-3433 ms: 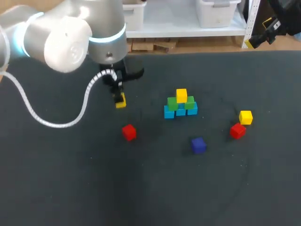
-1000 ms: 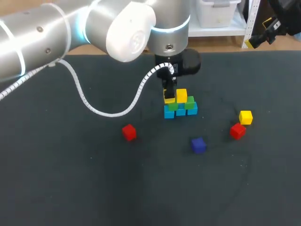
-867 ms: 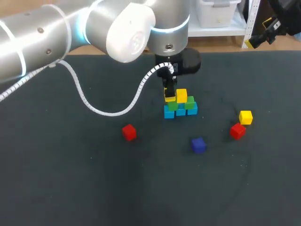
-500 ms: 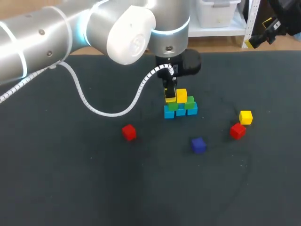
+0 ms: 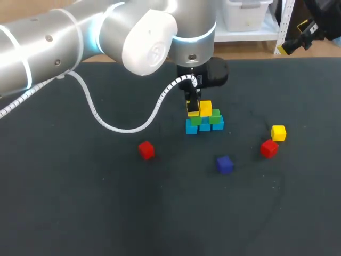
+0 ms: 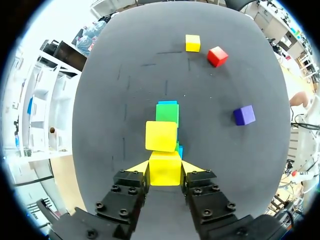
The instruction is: Place the blue cubes, place green cubes on the blue cubes, place the yellow cubes on the green cubes, then place the red cubes on the yellow cubes, and place purple cube on the red cubes.
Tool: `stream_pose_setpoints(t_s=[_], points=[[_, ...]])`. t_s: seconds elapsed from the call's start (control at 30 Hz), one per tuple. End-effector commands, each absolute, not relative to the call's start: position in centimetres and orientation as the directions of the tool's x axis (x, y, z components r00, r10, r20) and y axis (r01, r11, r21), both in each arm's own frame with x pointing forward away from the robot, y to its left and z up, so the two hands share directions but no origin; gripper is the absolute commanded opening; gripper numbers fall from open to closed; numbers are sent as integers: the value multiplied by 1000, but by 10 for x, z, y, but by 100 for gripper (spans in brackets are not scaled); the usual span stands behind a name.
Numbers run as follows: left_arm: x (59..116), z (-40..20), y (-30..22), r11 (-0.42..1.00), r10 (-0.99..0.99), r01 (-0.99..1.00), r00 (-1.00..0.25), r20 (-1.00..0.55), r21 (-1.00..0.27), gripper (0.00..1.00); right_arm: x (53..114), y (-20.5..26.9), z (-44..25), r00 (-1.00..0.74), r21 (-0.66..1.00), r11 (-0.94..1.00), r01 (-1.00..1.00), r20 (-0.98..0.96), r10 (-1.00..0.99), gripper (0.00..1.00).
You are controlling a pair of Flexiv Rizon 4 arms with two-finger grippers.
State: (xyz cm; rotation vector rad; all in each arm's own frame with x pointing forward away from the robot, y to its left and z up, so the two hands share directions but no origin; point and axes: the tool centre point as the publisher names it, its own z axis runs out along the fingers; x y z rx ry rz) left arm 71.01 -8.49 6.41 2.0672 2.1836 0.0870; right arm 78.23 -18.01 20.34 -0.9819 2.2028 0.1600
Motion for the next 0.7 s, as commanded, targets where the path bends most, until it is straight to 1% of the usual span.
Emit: stream_pose_setpoints(t_s=[0.03,0.6,0.7], points=[[712,63,-85,57,997,990,-50,-57,132,2,782,-180,204,-461,-164,704,-690,-650,-604,100],[713,64,-89,51,998,990,-46,-42,134,2,782,-180,204,-461,-164,704,-690,-650,-604,100],[713,63,-89,50,998,990,-45,-37,133,4,782,-180,204,-461,-164,704,-690,-650,-604,100]])
